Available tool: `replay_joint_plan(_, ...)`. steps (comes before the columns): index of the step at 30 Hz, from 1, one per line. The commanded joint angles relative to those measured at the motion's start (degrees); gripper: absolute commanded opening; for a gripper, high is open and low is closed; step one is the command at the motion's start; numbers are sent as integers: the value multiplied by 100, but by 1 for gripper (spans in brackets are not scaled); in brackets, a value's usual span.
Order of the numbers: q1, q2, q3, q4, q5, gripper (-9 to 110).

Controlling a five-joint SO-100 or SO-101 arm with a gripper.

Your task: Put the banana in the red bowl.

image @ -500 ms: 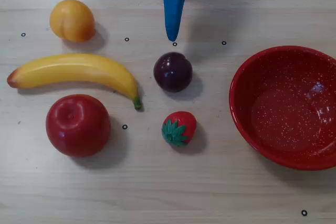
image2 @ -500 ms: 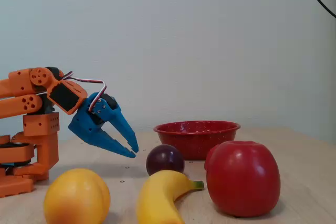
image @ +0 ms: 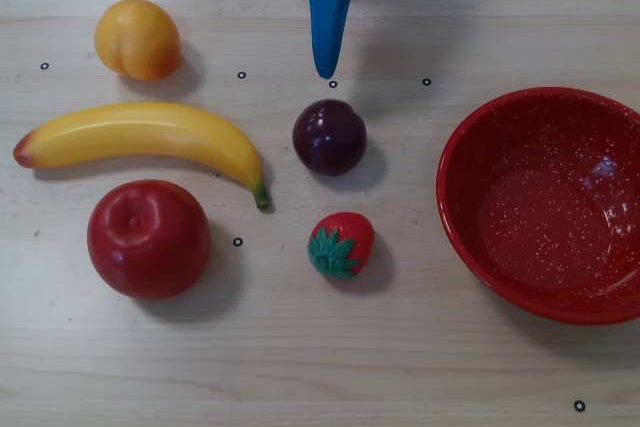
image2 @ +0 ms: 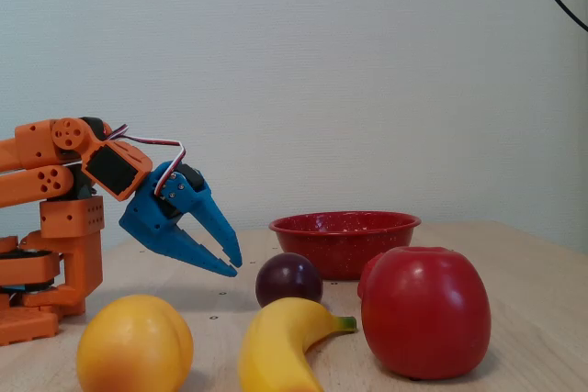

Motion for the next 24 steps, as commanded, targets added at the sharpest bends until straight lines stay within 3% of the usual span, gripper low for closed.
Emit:
replay_joint_plan(1,-105,-9,-26,123,-105,0)
replay_joint_plan(15,-211,-1477,-1477,290,-105,0)
replay_joint_plan(24,-413,-3023,-2997,615,448,0)
